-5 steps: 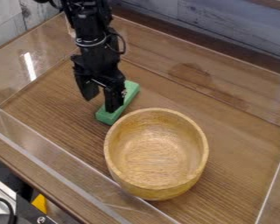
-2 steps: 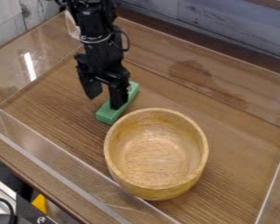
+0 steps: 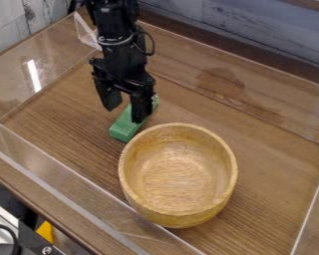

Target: Put the green block in the brown bowl

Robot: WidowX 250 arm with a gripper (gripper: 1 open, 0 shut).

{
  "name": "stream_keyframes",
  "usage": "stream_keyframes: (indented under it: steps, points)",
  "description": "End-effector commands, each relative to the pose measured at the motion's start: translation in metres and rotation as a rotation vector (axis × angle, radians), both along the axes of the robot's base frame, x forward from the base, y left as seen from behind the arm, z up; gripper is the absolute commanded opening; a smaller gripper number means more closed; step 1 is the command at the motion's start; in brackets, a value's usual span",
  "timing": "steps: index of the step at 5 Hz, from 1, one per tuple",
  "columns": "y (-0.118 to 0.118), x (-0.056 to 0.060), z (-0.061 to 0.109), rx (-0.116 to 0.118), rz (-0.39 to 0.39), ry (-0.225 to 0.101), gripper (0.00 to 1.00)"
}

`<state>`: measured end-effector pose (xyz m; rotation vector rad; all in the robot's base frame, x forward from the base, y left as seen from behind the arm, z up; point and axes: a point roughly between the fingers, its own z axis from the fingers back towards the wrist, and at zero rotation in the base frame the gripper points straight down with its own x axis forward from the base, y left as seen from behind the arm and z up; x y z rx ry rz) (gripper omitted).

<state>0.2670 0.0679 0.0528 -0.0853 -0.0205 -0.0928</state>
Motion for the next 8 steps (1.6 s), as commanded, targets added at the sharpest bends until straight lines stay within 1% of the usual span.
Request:
stream_keyframes:
  steps: [1,3,4,5,6,7,8]
  points:
    - [0.010,0.011,0.010,0.019,-0.036,-0.037,1.00]
    - [0.007,0.008,-0.025,0.021,-0.112,-0.020,1.00]
    - [0.005,0.011,-0.024,0.016,-0.031,-0.017,0.00]
    - [0.002,0.013,-0.018,0.007,0.058,-0.013,0.00]
    - [0.006,0.007,-0.002,-0.003,0.093,-0.010,0.00]
    - [0.010,0.001,0.013,-0.013,0.123,-0.009,0.00]
    - [-0.005,-0.011,0.039,-0.037,0.096,-0.012,0.00]
